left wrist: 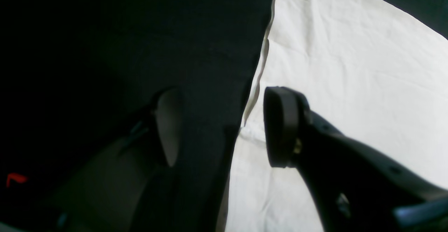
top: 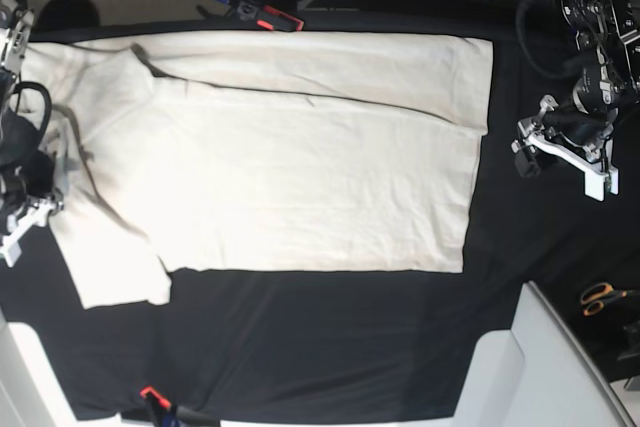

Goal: Fold the T-shirt properly

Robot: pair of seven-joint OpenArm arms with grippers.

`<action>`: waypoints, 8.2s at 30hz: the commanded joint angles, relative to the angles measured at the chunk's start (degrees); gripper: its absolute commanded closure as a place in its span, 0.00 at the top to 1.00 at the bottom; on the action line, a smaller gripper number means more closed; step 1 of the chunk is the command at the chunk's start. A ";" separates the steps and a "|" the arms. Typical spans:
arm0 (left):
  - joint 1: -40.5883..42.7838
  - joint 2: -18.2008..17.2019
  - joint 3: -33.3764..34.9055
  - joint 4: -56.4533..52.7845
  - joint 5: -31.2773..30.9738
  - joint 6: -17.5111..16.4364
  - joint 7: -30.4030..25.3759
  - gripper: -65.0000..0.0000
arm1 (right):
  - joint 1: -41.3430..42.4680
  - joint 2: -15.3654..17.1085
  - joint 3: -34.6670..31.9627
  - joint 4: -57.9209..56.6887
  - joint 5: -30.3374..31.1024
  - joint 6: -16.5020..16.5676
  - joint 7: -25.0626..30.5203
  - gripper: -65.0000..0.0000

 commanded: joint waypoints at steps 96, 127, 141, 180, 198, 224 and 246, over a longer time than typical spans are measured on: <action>-39.93 -1.89 22.13 -56.32 -0.71 -6.80 -12.61 0.00 | 0.48 1.28 0.26 1.27 0.50 0.15 0.75 0.00; -39.58 -2.41 19.41 -37.86 -0.71 -6.72 -7.86 0.00 | 3.29 1.72 0.26 6.37 0.50 0.24 7.25 0.00; -35.80 -4.17 19.41 -33.38 -0.71 -6.72 -7.86 0.00 | 3.38 3.22 0.08 6.37 0.42 3.40 11.65 0.00; -33.95 -4.96 19.49 -31.79 -0.79 -6.72 -7.86 0.00 | 13.14 4.45 0.43 -23.96 -4.07 11.05 28.09 0.47; -32.90 -5.05 19.49 -31.70 -0.97 -6.72 -7.86 0.00 | 8.66 4.54 0.26 -28.27 -4.51 5.95 30.73 0.45; -32.90 -4.79 19.49 -31.70 -0.71 -6.72 -7.86 0.00 | -8.49 6.38 0.78 8.66 7.98 5.95 2.42 0.00; -32.99 -4.88 19.58 -31.70 -0.71 -6.72 -7.86 0.00 | -23.08 -2.76 15.55 33.80 12.20 5.78 -18.15 0.01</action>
